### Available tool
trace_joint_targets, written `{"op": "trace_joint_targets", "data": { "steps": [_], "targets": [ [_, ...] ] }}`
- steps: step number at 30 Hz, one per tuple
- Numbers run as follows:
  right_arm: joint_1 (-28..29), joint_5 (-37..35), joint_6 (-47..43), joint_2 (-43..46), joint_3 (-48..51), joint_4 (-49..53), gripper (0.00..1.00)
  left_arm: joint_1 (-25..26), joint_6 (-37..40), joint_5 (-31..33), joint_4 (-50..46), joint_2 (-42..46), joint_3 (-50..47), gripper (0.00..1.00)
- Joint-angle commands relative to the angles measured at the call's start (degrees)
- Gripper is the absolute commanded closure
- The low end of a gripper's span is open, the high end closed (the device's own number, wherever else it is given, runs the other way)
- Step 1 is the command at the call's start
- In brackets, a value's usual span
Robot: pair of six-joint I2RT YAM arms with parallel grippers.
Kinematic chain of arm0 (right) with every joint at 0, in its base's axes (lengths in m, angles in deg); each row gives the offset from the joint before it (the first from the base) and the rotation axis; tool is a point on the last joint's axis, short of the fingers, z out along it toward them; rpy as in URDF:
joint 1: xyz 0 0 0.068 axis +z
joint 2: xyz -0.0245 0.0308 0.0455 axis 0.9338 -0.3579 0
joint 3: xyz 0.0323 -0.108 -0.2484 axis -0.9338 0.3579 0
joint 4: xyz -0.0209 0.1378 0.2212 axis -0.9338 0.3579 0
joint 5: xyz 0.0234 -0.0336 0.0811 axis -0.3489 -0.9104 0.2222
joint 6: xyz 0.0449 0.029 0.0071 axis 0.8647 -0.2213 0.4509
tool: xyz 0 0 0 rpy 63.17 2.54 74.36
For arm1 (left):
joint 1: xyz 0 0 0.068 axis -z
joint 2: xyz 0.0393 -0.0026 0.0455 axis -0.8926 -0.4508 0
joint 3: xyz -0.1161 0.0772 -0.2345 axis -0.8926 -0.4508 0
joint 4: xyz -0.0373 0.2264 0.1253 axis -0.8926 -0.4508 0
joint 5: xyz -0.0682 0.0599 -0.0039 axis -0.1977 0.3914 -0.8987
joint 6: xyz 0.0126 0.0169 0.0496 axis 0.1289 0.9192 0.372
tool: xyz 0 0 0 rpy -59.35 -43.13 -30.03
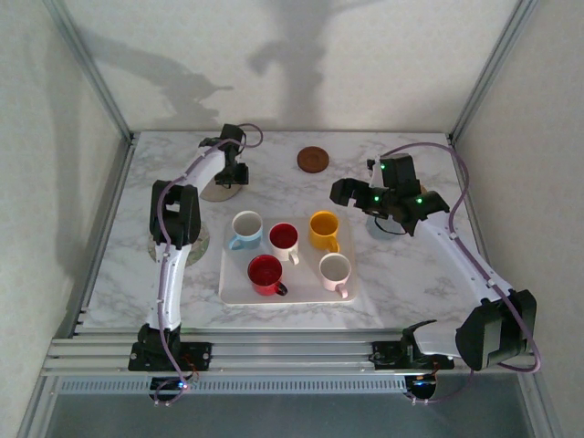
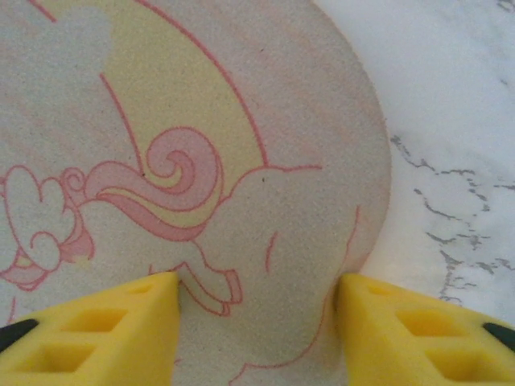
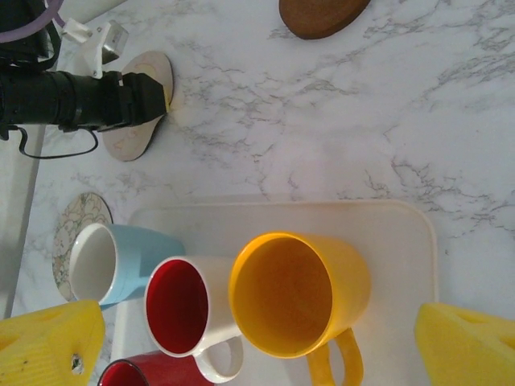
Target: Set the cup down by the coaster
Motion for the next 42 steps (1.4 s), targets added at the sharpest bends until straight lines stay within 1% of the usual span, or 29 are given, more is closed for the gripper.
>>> {"op": "trace_joint_targets", "data": {
  "steps": [1,4,5,11,13,15,20,26,35,42],
  "targets": [
    [0.4,-0.7,-0.8,0.5,-1.5,1.3,0.01,1.5,-1.0,-3.5,-0.3,-2.8,-3.5,0.57],
    [0.4,-0.6,-0.9,0.6,-1.5,1.5,0.01,1.5,-1.0,-3.8,0.6,-1.6,-5.2,0.75],
    [0.5,-0.6,-0.9,0.6,-1.5,1.6,0.01,1.6,-1.0,-3.8,1.1,-1.1,-5.8,0.78],
    [0.5,-0.9,-0.8,1.6,-0.3,1.0,0.01,1.6,-1.6,-4.4,2.7,0.9,-8.2,0.83],
    [0.5,-0.9,-0.7,2.0,-0.1,0.8,0.01,1.5,-1.4,-4.1,2.8,1.2,-8.1,0.90],
    [0.5,-0.9,-0.6,2.4,0.3,0.5,0.01,1.5,-1.3,-4.1,2.8,1.4,-7.8,1.00],
    [0.5,0.1,-0.1,2.1,1.5,-0.2,0.01,1.6,-1.2,-4.0,1.9,1.7,-6.7,1.00],
    [0.5,0.5,0.1,2.2,1.4,-0.8,0.01,1.5,-1.0,-3.5,1.6,4.1,-7.3,1.00],
    [0.5,0.0,0.2,2.8,1.4,-1.0,0.01,1.5,-2.0,-4.0,1.4,6.3,-6.7,1.00],
    [0.5,0.5,0.5,2.9,1.9,-1.3,0.01,2.6,-1.0,-4.2,0.7,7.5,-6.0,1.00]
  ]
}}
